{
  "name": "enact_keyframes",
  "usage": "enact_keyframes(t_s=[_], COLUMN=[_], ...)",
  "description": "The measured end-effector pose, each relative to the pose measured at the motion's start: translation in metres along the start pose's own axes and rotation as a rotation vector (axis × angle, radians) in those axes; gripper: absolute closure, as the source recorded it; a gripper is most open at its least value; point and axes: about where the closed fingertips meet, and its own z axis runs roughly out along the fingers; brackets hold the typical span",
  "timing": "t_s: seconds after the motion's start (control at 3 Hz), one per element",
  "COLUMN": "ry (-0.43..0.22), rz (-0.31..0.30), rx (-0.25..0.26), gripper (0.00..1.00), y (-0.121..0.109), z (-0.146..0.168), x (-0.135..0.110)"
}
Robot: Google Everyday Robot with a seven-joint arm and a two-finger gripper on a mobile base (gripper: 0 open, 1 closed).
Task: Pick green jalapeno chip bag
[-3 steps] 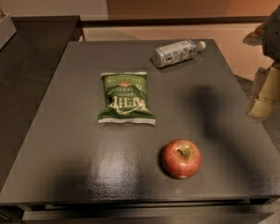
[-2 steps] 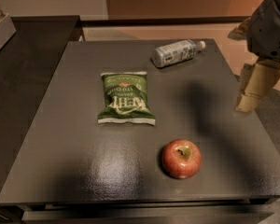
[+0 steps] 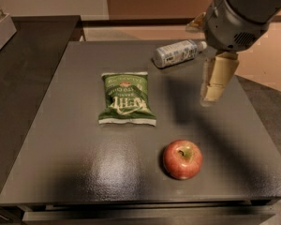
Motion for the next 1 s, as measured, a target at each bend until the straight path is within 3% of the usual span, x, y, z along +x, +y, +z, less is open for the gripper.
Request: enact_keyframes(t_s=[0.67,1.0], ry=[-0.039,-0.032], rz=[-0.194,-0.255], rx=[-0.058,-0.099], gripper=[0.00,0.00], y=[-0.017,-0.019], z=[0.042,0.066], x=[-0.054,-0.075])
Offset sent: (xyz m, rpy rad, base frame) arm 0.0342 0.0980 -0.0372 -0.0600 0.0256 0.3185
